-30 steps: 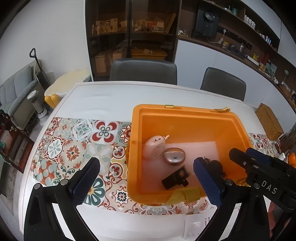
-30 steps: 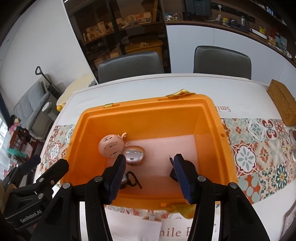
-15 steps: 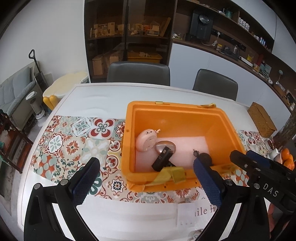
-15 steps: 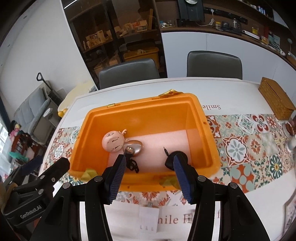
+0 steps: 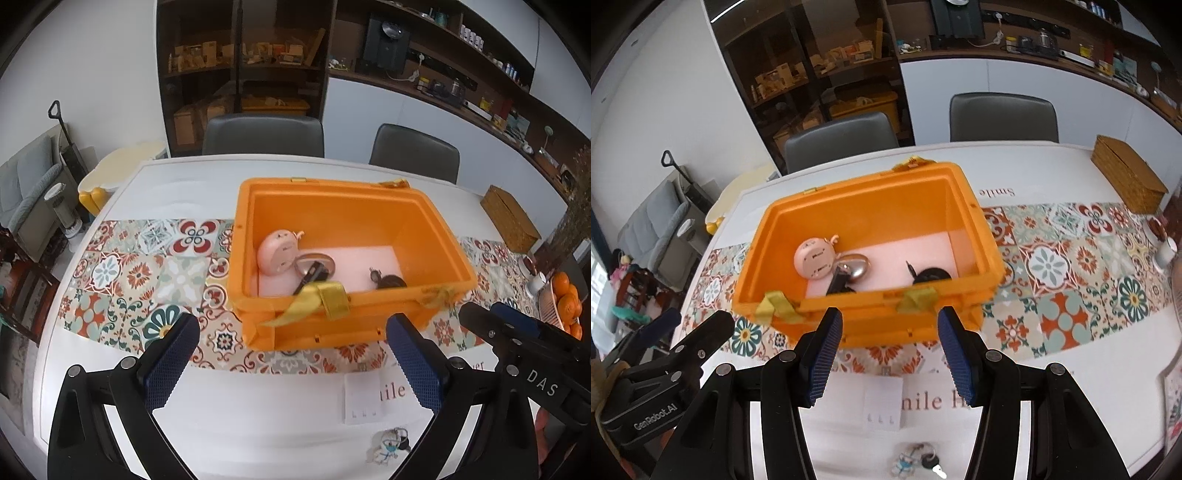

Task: Organize rigid objects
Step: 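Withdraw both tools from the crate toward the items on the table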

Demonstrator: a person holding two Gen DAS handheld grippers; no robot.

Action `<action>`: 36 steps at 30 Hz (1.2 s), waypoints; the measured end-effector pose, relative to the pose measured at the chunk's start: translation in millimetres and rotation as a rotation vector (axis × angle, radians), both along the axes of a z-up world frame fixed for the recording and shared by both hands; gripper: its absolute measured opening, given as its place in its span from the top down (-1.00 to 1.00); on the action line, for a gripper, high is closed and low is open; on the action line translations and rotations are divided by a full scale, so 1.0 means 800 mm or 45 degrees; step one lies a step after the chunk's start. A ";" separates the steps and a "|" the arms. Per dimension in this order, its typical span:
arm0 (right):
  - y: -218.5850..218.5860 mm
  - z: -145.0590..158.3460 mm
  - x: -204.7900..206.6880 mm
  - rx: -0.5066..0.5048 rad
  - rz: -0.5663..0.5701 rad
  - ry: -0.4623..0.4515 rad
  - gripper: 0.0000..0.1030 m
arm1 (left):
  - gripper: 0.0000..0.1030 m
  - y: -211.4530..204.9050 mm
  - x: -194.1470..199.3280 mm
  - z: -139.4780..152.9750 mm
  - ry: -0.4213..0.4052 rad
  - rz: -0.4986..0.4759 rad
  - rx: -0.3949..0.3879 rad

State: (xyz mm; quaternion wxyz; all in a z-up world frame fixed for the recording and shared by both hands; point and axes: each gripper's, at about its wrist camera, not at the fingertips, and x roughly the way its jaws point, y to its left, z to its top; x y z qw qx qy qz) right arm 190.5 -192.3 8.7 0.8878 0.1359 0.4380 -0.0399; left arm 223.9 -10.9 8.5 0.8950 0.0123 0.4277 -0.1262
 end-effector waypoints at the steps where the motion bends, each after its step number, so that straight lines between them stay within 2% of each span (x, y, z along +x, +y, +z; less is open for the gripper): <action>1: -0.001 -0.002 -0.004 0.000 -0.005 0.006 -0.05 | -1.00 -0.001 -0.003 -0.001 0.002 -0.003 0.003; 17: 0.001 -0.037 -0.052 0.033 -0.048 0.099 -0.05 | -1.00 0.003 -0.034 -0.039 0.096 -0.031 0.023; 36: 0.017 -0.091 -0.076 0.069 -0.028 0.254 -0.05 | -1.00 0.013 -0.055 -0.092 0.243 -0.030 0.069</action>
